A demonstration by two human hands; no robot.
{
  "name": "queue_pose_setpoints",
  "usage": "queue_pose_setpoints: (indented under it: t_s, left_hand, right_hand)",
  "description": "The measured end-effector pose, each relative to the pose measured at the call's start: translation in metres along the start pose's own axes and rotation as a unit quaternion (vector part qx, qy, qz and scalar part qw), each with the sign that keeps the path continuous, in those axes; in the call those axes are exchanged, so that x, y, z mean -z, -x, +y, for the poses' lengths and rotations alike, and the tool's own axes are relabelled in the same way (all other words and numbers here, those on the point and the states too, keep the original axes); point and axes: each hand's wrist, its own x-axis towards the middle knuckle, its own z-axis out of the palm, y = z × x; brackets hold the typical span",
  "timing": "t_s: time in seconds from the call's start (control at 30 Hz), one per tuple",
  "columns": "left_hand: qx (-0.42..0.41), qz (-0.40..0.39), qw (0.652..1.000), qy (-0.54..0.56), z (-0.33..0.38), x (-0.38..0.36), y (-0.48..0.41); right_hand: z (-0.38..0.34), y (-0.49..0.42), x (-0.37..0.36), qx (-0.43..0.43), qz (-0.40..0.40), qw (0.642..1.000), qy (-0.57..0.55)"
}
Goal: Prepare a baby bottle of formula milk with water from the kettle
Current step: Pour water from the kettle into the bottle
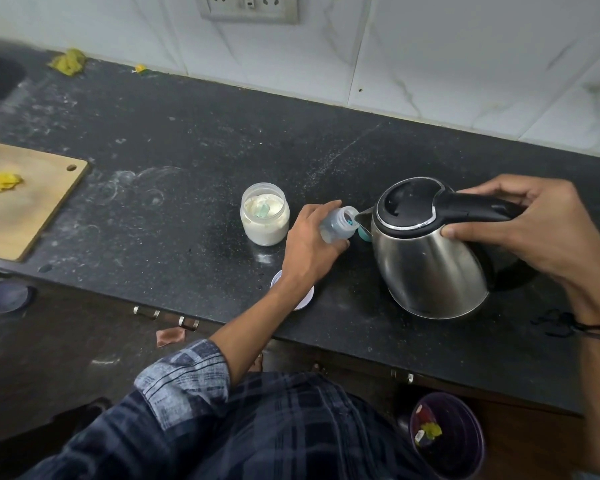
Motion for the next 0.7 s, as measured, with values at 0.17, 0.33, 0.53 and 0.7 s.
queue_pose_setpoints:
  t_s: [0.17, 0.33, 0.53, 0.7]
  left_hand:
    - [0.003, 0.0, 1.0, 0.003, 0.002, 0.002, 0.001]
    - [0.008, 0.0, 1.0, 0.002, 0.001, 0.004, 0.001]
    - [0.01, -0.002, 1.0, -0.001, -0.002, 0.004, -0.001]
    - [0.015, -0.003, 1.0, -0.002, -0.005, 0.004, -0.002]
  right_hand:
    - [-0.004, -0.001, -0.001, -0.014, -0.002, 1.0, 0.003]
    - [-0.005, -0.004, -0.003, -0.018, -0.006, 1.0, 0.011]
    - [-0.009, -0.009, -0.005, -0.025, -0.013, 1.0, 0.012]
    - [-0.011, -0.011, -0.006, -0.024, -0.016, 0.999, 0.018]
